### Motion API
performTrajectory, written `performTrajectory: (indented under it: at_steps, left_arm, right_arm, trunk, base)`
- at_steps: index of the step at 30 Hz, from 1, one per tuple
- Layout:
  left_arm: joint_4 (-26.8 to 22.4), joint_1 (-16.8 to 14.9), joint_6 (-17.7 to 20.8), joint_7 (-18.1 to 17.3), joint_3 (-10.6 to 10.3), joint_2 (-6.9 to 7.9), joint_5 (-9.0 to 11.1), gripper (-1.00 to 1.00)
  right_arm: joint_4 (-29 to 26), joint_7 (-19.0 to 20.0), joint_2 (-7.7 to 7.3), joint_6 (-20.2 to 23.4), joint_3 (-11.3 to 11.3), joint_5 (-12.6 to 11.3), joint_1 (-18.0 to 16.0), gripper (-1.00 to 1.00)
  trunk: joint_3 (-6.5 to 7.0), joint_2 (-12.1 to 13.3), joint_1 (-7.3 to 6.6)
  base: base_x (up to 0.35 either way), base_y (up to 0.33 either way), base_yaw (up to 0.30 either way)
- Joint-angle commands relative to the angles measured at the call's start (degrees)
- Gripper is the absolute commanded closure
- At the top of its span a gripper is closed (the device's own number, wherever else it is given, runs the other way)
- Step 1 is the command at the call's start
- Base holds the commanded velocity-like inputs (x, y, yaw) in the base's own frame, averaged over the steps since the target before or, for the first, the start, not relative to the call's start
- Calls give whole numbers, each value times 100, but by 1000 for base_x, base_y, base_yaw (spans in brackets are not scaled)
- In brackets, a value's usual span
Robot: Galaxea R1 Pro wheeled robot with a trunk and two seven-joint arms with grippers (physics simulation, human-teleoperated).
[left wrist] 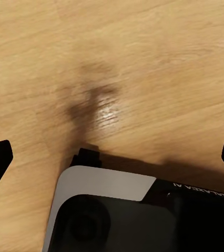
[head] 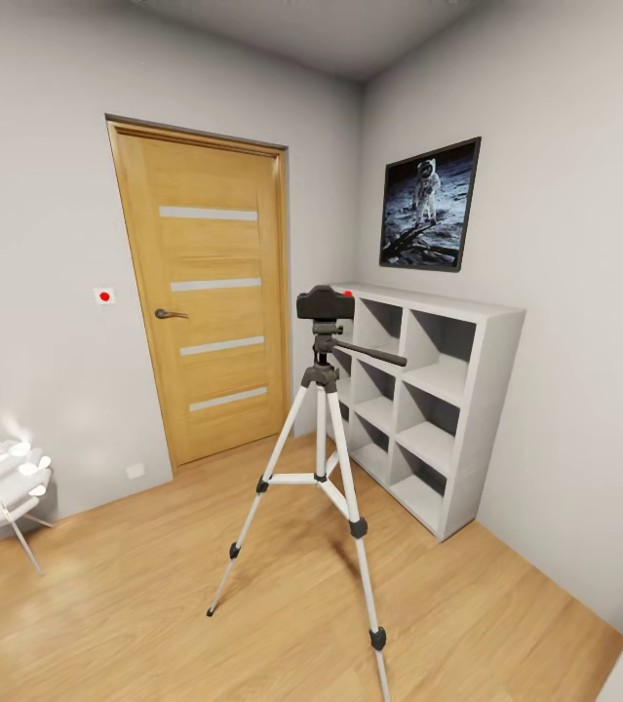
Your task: Attach the digital camera to the camera tripod in the bedroom.
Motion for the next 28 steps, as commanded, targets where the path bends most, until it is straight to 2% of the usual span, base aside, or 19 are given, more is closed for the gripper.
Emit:
performTrajectory:
  at_steps: [1,28]
  left_arm:
    - [5,-4,-13,-14,-14,1,43,-100]
    - [5,-4,-13,-14,-14,1,43,-100]
  right_arm:
    - [19,12,-3,-35,-50,56,-8,-100]
    - [10,11,14,-59,-50,58,-8,-100]
  trunk:
    - [-7,-5,0]
    - [-7,-5,0]
  base:
    - [0,0,0]
    - [0,0,0]
